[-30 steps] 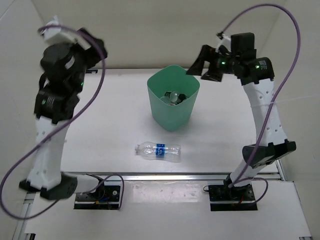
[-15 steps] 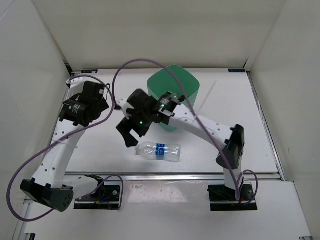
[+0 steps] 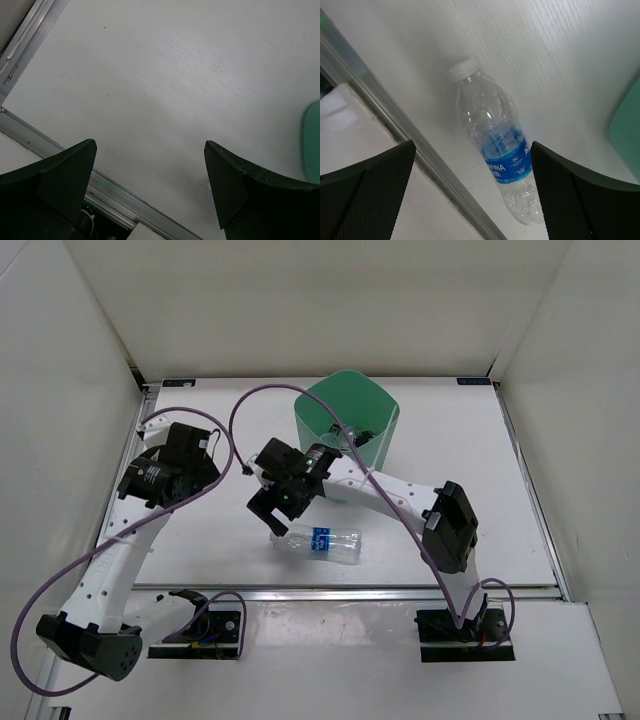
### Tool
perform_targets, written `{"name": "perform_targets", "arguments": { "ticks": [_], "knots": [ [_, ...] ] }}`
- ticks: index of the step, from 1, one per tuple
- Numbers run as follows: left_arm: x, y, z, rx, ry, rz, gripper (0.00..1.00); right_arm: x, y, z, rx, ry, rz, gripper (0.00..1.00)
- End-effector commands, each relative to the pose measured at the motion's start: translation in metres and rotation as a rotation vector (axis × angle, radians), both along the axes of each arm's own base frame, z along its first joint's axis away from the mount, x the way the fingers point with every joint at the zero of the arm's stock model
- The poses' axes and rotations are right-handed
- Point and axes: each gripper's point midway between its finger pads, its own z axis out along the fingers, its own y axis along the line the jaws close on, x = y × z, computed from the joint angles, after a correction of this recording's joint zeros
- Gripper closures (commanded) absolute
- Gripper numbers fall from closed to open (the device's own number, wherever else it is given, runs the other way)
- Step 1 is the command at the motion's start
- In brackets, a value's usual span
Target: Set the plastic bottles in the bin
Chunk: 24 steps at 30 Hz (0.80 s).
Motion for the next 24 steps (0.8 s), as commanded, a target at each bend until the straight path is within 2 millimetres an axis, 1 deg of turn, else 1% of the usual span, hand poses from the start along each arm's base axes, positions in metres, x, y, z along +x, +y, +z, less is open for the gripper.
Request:
{"name": "perform_targets", "arguments": {
  "ticks": [1, 3, 4, 6, 7, 8, 9, 10, 11, 12, 13, 14, 15, 16, 17, 18, 19, 20, 22, 23, 24],
  "knots": [
    [-0.008, 0.000, 0.002, -0.020, -0.008, -0.007, 0.00, 0.002, -0.006, -0.034, -0.074, 0.005, -0.023, 0.01],
    [-0.008, 0.002, 0.012, -0.015, -0.029, 0.001, 0.00, -0.007, -0.015, -0.055, -0.116, 0.051, -0.023, 0.01],
    [-0.006, 0.004, 0.030, -0.020, -0.084, 0.011, 0.00, -0.009, -0.018, -0.059, -0.125, 0.061, -0.034, 0.01],
    [-0.006, 0.008, 0.046, -0.020, -0.136, 0.024, 0.00, -0.019, -0.022, -0.067, -0.138, 0.108, -0.029, 0.01],
    [-0.005, 0.011, 0.058, -0.013, -0.169, 0.039, 0.00, -0.019, -0.022, -0.067, -0.138, 0.108, -0.029, 0.01],
    [-0.005, 0.013, 0.063, -0.002, -0.179, 0.037, 0.00, -0.020, -0.025, -0.071, -0.149, 0.114, -0.029, 0.01],
    [-0.006, 0.014, 0.066, -0.002, -0.181, 0.037, 0.00, -0.021, -0.023, -0.075, -0.148, 0.123, -0.026, 0.01],
    [-0.006, 0.015, 0.066, 0.006, -0.183, 0.044, 0.00, -0.021, -0.023, -0.075, -0.147, 0.127, -0.037, 0.01],
    [-0.006, 0.015, 0.069, 0.003, -0.192, 0.044, 0.00, -0.018, -0.028, -0.082, -0.164, 0.137, -0.050, 0.01],
    [-0.006, 0.014, 0.069, -0.004, -0.190, 0.038, 0.00, -0.022, -0.027, -0.087, -0.168, 0.163, -0.055, 0.01],
    [-0.008, 0.015, 0.063, 0.003, -0.170, 0.038, 0.00, -0.021, -0.028, -0.090, -0.170, 0.180, -0.060, 0.04],
    [-0.009, 0.014, 0.065, -0.006, -0.176, 0.032, 0.00, -0.021, -0.029, -0.096, -0.176, 0.206, -0.072, 0.13],
    [-0.010, 0.014, 0.060, -0.002, -0.163, 0.032, 0.00, -0.022, -0.025, -0.095, -0.162, 0.216, -0.066, 0.16],
    [-0.012, 0.015, 0.055, 0.011, -0.141, 0.025, 0.00, -0.028, -0.023, -0.098, -0.156, 0.252, -0.054, 0.21],
    [-0.014, 0.018, 0.058, 0.018, -0.156, 0.035, 0.00, -0.028, -0.023, -0.098, -0.155, 0.255, -0.062, 0.28],
    [-0.016, 0.020, 0.061, 0.022, -0.168, 0.043, 0.00, -0.028, -0.023, -0.098, -0.155, 0.255, -0.062, 0.31],
    [-0.017, 0.022, 0.058, 0.033, -0.159, 0.048, 0.00, -0.028, -0.023, -0.098, -0.155, 0.255, -0.062, 0.33],
    [-0.019, 0.025, 0.060, 0.041, -0.171, 0.058, 0.00, -0.030, -0.022, -0.098, -0.151, 0.264, -0.058, 0.37],
    [-0.021, 0.027, 0.056, 0.052, -0.162, 0.063, 0.00, -0.034, -0.020, -0.096, -0.141, 0.285, -0.050, 0.44],
    [-0.021, 0.027, 0.056, 0.053, -0.162, 0.063, 0.00, -0.034, -0.020, -0.096, -0.141, 0.285, -0.050, 0.56],
    [-0.021, 0.028, 0.053, 0.056, -0.154, 0.063, 0.00, -0.036, -0.020, -0.096, -0.136, 0.295, -0.046, 0.64]
  ]
}}
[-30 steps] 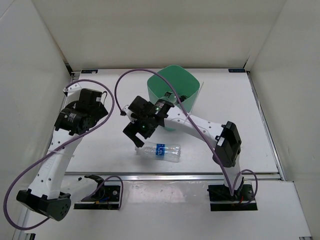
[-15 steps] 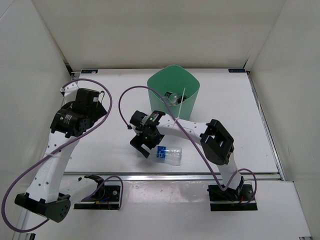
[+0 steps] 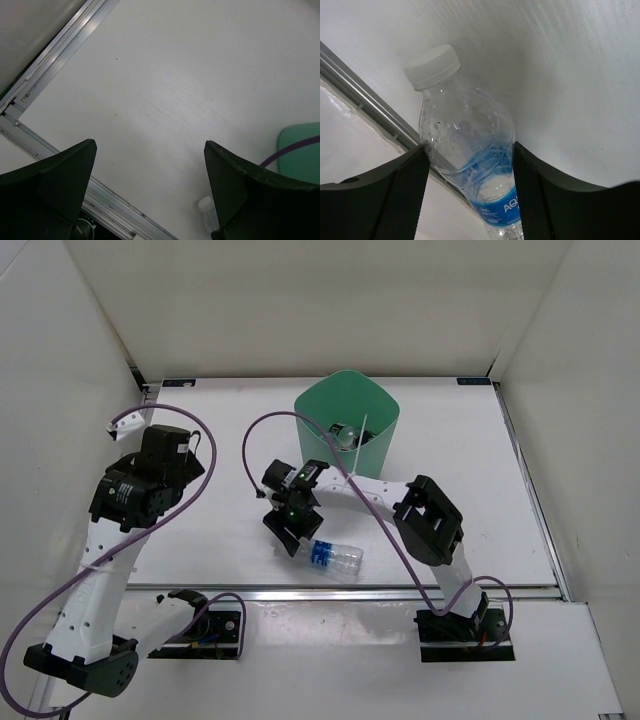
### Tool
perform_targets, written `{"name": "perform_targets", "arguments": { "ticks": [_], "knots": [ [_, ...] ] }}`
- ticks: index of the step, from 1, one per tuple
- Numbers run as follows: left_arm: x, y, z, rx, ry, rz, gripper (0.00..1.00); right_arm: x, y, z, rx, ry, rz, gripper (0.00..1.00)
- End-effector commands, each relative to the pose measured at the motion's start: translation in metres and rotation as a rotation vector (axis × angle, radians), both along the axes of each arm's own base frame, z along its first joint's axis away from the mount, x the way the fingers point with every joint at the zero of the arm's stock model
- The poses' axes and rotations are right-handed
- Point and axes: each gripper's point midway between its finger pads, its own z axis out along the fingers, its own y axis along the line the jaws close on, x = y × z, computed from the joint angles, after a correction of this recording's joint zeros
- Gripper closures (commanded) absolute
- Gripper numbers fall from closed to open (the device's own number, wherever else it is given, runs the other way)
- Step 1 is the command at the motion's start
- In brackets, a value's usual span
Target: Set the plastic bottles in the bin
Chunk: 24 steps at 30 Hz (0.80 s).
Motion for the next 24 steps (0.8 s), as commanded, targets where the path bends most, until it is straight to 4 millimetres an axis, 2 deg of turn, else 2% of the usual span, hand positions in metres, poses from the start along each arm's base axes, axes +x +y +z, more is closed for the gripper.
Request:
{"name": "perform_targets", "arguments": {
  "ticks": [1, 2, 3, 4, 5, 6, 9, 10, 12, 13, 14, 15, 17, 18, 19, 20, 23, 24],
  "knots": [
    [-0.007, 0.009, 0.000, 0.034, -0.002, 0.023, 0.00, -0.008, 0.005, -0.002, 0.016, 0.044, 0.013, 0.70],
    [-0.007, 0.009, 0.000, 0.034, -0.002, 0.023, 0.00, -0.006, 0.006, 0.005, 0.023, 0.029, 0.010, 0.76],
    [-0.007, 0.011, 0.001, 0.041, -0.004, 0.029, 0.00, -0.003, 0.006, 0.009, 0.021, 0.019, 0.008, 0.86],
    [-0.005, 0.011, 0.003, 0.044, -0.017, 0.035, 0.00, 0.000, 0.008, 0.020, 0.031, 0.003, 0.006, 0.92],
    [-0.006, 0.012, 0.003, 0.051, -0.012, 0.029, 0.00, -0.001, 0.002, 0.030, 0.000, 0.006, 0.003, 0.96],
    [-0.004, 0.016, 0.006, 0.067, -0.028, 0.050, 0.00, 0.013, 0.013, 0.055, 0.031, -0.059, -0.031, 1.00],
    [-0.007, 0.022, 0.011, 0.086, -0.044, 0.072, 0.00, 0.027, 0.014, 0.109, 0.075, -0.152, -0.064, 1.00],
    [-0.007, 0.023, 0.011, 0.085, -0.052, 0.084, 0.00, 0.040, 0.028, 0.152, 0.172, -0.227, -0.089, 1.00],
    [-0.010, 0.025, 0.012, 0.092, -0.052, 0.091, 0.00, 0.060, 0.027, 0.205, 0.248, -0.373, -0.143, 1.00],
    [-0.010, 0.025, 0.009, 0.089, -0.048, 0.096, 0.00, 0.076, 0.024, 0.239, 0.315, -0.464, -0.180, 1.00],
    [-0.010, 0.025, 0.009, 0.089, -0.048, 0.096, 0.00, 0.096, 0.011, 0.254, 0.323, -0.534, -0.242, 1.00],
    [-0.012, 0.026, 0.005, 0.090, -0.034, 0.100, 0.00, 0.112, -0.005, 0.290, 0.385, -0.634, -0.316, 1.00],
    [-0.012, 0.024, 0.000, 0.086, -0.021, 0.092, 0.00, 0.153, -0.048, 0.320, 0.396, -0.752, -0.470, 1.00],
    [-0.012, 0.024, 0.000, 0.086, -0.021, 0.092, 0.00, 0.162, -0.062, 0.342, 0.450, -0.800, -0.510, 1.00],
    [-0.012, 0.024, 0.000, 0.086, -0.021, 0.092, 0.00, 0.172, -0.075, 0.350, 0.464, -0.830, -0.552, 1.00],
    [-0.012, 0.023, -0.004, 0.083, -0.009, 0.086, 0.00, 0.189, -0.097, 0.361, 0.470, -0.871, -0.603, 1.00],
    [-0.012, 0.021, -0.005, 0.077, -0.006, 0.080, 0.00, 0.222, -0.113, 0.372, 0.481, -0.952, -0.608, 1.00],
    [-0.009, 0.019, -0.009, 0.073, 0.005, 0.072, 0.00, 0.234, -0.109, 0.367, 0.470, -0.962, -0.595, 1.00]
  ]
}}
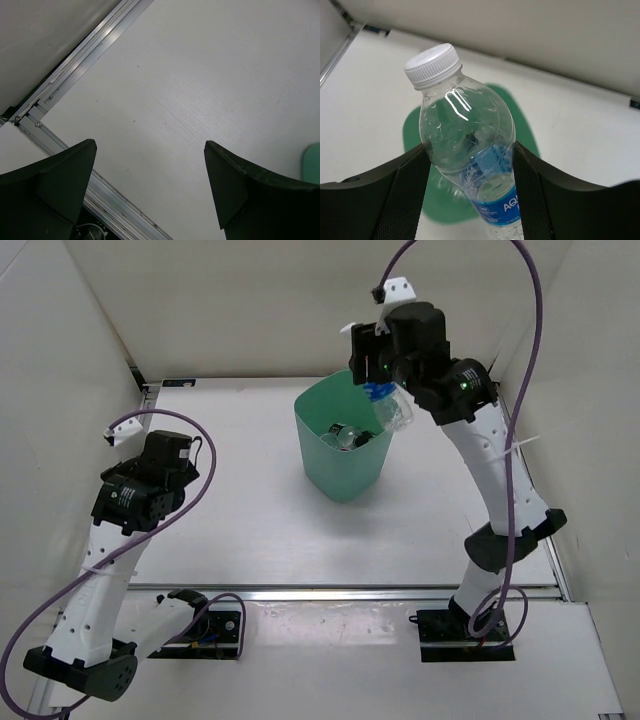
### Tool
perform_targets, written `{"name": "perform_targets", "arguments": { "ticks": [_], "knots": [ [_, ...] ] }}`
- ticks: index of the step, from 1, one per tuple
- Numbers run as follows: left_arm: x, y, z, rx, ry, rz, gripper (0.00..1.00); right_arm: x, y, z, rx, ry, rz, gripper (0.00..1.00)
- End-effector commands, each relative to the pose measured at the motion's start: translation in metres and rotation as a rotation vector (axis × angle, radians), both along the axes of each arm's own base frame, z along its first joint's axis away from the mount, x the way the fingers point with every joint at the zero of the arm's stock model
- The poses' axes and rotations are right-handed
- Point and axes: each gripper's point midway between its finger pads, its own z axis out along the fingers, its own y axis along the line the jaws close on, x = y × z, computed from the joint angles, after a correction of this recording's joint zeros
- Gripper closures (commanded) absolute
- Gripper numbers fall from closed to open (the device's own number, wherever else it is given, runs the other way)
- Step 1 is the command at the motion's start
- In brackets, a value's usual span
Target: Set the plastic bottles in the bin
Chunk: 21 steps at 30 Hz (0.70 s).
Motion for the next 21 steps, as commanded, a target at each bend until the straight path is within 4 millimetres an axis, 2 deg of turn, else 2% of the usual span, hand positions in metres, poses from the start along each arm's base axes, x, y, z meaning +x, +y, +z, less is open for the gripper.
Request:
{"name": "perform_targets", "arguments": {
  "ticks": [1, 2, 4, 5, 7, 8, 9, 10, 11, 12, 13, 14, 15, 16, 17, 18, 19, 21],
  "knots": [
    [0.000, 0.000, -0.004, -0.006, 0.000, 0.004, 0.00, 0.046, 0.010, 0.008, -0.043, -0.125, -0.003, 1.00],
    [0.000, -0.002, -0.004, -0.013, 0.003, -0.003, 0.00, 0.055, 0.020, 0.003, -0.046, -0.130, 0.018, 1.00],
    [0.002, -0.003, -0.006, -0.011, 0.012, -0.003, 0.00, 0.072, 0.016, 0.007, -0.029, -0.154, -0.010, 1.00],
    [0.002, -0.003, -0.006, -0.011, 0.012, -0.003, 0.00, 0.073, 0.020, 0.005, -0.020, -0.148, -0.004, 1.00],
    [0.000, 0.000, -0.006, 0.001, 0.017, 0.005, 0.00, 0.075, 0.030, -0.011, -0.006, -0.106, 0.027, 0.99],
    [0.000, 0.000, -0.006, 0.001, 0.017, 0.005, 0.00, 0.069, 0.031, -0.013, 0.006, -0.089, 0.042, 0.99],
    [-0.002, 0.002, -0.006, 0.012, 0.023, 0.012, 0.00, 0.066, 0.035, -0.036, 0.003, -0.026, 0.050, 0.97],
    [-0.004, 0.004, -0.007, 0.019, 0.021, 0.018, 0.00, 0.062, 0.033, -0.039, 0.016, -0.006, 0.042, 0.89],
    [-0.004, 0.004, -0.007, 0.019, 0.021, 0.018, 0.00, 0.059, 0.030, -0.048, 0.020, 0.028, 0.019, 0.66],
    [-0.006, 0.007, -0.009, 0.028, 0.024, 0.025, 0.00, 0.059, 0.026, -0.056, 0.024, 0.060, -0.019, 0.01],
    [-0.009, 0.008, -0.015, 0.037, 0.047, 0.025, 0.00, 0.055, 0.019, -0.049, 0.067, 0.075, -0.069, 0.00],
    [-0.010, 0.008, -0.013, 0.026, 0.032, 0.030, 0.00, 0.048, 0.005, -0.045, 0.068, 0.092, -0.110, 0.00],
    [-0.012, 0.006, -0.019, 0.016, 0.049, 0.028, 0.00, 0.050, -0.014, -0.039, 0.077, 0.086, -0.181, 0.00],
    [-0.015, 0.005, -0.025, 0.010, 0.060, 0.020, 0.00, 0.040, -0.028, -0.018, 0.123, 0.063, -0.210, 0.00],
    [-0.013, 0.002, -0.029, -0.002, 0.063, 0.011, 0.00, 0.037, -0.036, -0.017, 0.166, 0.081, -0.236, 0.00],
    [-0.013, 0.000, -0.032, -0.013, 0.060, 0.003, 0.00, 0.038, -0.056, -0.010, 0.201, 0.081, -0.262, 0.00],
    [-0.013, -0.001, -0.036, -0.027, 0.063, 0.006, 0.00, 0.024, -0.070, 0.010, 0.251, 0.058, -0.251, 0.00],
    [-0.013, 0.001, -0.041, -0.030, 0.063, 0.048, 0.00, 0.009, -0.090, 0.022, 0.314, 0.076, -0.176, 0.00]
  ]
}}
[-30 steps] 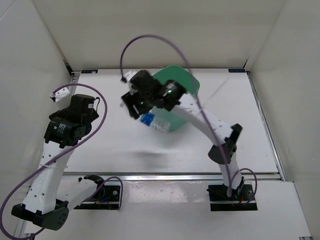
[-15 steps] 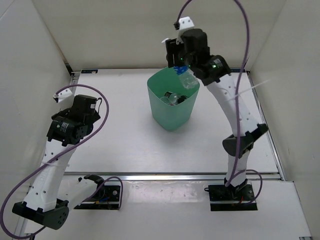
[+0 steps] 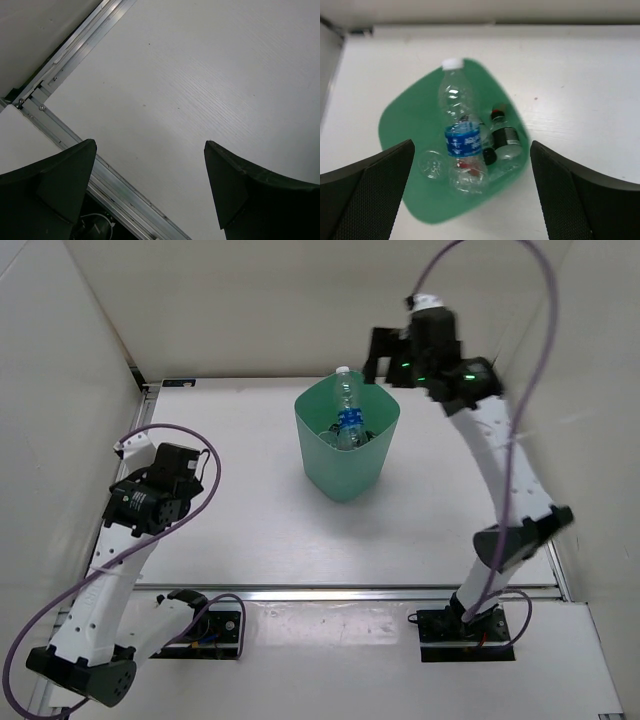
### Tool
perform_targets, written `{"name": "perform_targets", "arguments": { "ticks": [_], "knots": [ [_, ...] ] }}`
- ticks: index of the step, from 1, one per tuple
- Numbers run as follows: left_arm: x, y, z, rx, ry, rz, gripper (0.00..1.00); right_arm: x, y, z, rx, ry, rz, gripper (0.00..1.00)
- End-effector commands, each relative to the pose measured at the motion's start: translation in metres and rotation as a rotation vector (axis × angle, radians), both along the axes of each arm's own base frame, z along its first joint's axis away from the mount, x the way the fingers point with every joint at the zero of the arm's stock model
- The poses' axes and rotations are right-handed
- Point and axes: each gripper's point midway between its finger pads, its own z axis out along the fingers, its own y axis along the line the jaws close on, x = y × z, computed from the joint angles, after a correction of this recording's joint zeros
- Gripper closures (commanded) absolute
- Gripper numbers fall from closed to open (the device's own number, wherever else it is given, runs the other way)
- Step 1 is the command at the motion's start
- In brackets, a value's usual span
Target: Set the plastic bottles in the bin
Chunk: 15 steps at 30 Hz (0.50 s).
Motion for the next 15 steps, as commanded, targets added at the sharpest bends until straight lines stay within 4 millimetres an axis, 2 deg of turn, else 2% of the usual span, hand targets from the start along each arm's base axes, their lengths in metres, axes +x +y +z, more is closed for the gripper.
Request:
{"name": "perform_targets", "arguments": {
  "ticks": [1, 4, 5, 6, 8, 10, 11, 12, 15],
  "knots": [
    [-0.003, 0.003, -0.005, -0.024, -0.020, 0.062, 0.00, -0.041, -0.052, 0.088, 0.238, -0.133, 0.017, 0.00],
    [0.000, 0.005, -0.006, -0.032, -0.039, 0.122, 0.00, -0.057, -0.075, 0.102, 0.292, -0.141, 0.080, 0.00],
    [0.004, 0.004, -0.004, -0.030, -0.033, 0.122, 0.00, -0.060, -0.079, 0.100, 0.294, -0.137, 0.093, 0.00],
    [0.005, 0.003, -0.004, -0.031, -0.028, 0.128, 0.00, -0.065, -0.091, 0.109, 0.292, -0.165, 0.080, 0.00],
    [0.013, -0.002, -0.005, -0.047, -0.020, 0.135, 0.00, -0.066, -0.100, 0.106, 0.262, -0.171, 0.079, 0.00],
    [0.016, -0.005, -0.002, -0.062, -0.014, 0.143, 0.00, -0.072, -0.113, 0.112, 0.256, -0.191, 0.062, 0.00],
    [0.018, -0.007, -0.005, -0.070, -0.004, 0.145, 0.00, -0.072, -0.116, 0.112, 0.262, -0.191, 0.063, 0.00],
    [0.021, -0.008, -0.005, -0.067, 0.003, 0.145, 0.00, -0.070, -0.129, 0.113, 0.258, -0.197, 0.044, 0.00],
    [0.023, -0.008, -0.012, -0.052, 0.026, 0.157, 0.00, -0.063, -0.145, 0.099, 0.296, -0.131, 0.034, 0.00]
  ]
}}
